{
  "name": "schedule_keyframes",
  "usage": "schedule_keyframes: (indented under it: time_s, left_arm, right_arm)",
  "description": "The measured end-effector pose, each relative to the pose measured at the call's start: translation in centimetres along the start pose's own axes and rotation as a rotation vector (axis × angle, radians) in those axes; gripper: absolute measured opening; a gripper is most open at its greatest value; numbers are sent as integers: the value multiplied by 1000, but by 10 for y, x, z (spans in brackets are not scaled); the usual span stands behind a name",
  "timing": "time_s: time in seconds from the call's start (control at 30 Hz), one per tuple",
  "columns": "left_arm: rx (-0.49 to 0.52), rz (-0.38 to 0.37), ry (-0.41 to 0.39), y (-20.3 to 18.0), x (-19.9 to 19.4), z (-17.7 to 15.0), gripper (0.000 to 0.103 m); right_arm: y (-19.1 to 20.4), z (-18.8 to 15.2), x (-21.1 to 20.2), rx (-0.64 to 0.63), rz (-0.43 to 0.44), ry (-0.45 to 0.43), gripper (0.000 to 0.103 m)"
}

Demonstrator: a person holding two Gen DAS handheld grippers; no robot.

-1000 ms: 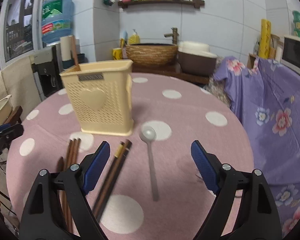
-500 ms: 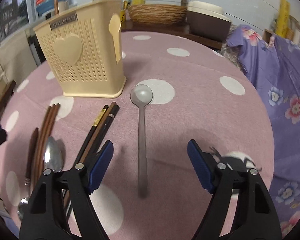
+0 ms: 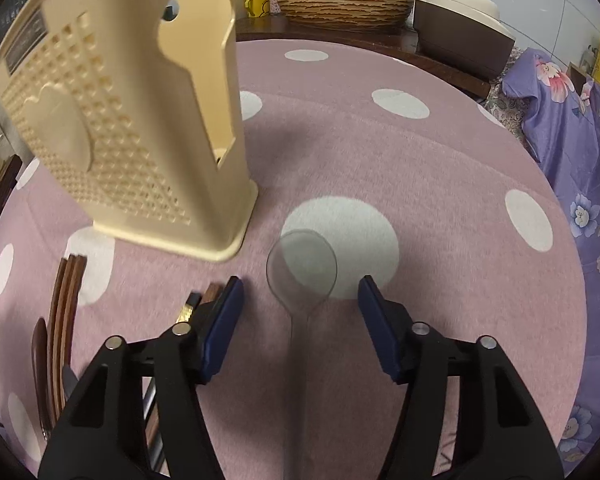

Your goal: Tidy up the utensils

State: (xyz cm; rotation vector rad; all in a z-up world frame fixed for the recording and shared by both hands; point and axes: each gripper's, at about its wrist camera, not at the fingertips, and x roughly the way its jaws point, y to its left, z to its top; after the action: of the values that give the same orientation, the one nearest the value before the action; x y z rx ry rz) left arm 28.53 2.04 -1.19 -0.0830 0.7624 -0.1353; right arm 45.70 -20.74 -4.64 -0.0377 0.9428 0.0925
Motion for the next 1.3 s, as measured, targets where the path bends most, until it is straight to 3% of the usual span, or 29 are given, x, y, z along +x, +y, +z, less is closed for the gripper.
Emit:
schedule_keyframes:
  time_s: [0.17,0.43,0.7,0.83,1.03,1.17,1.3]
  left_arm:
    - [-3,-2,0,0,0,1,82]
    - [-3,-8,-6,0,0,2,82]
    - [-13,-20,-20,1,-5,4,82]
    - [-13,-27,-32,0,-9,5,82]
    - [-6,-26,-57,-2,-17,11,82]
    - [-14,-24,-66,0,-19,13,82]
    - [-21,-23,-65,1,-19,12,82]
  right_arm:
    - [2,5,1,2,-2,-5,37]
    - [-6,5,-17,42,10,-46,37]
    - [-8,19,-122,2,-11,-268,37]
    - [-11,39,-180,27,10,-408,37]
    - [2,86,-234,9,14,-529,37]
    - [10,123,-249,45,93,-574,37]
    - [29,140,-234,45,114,-565,37]
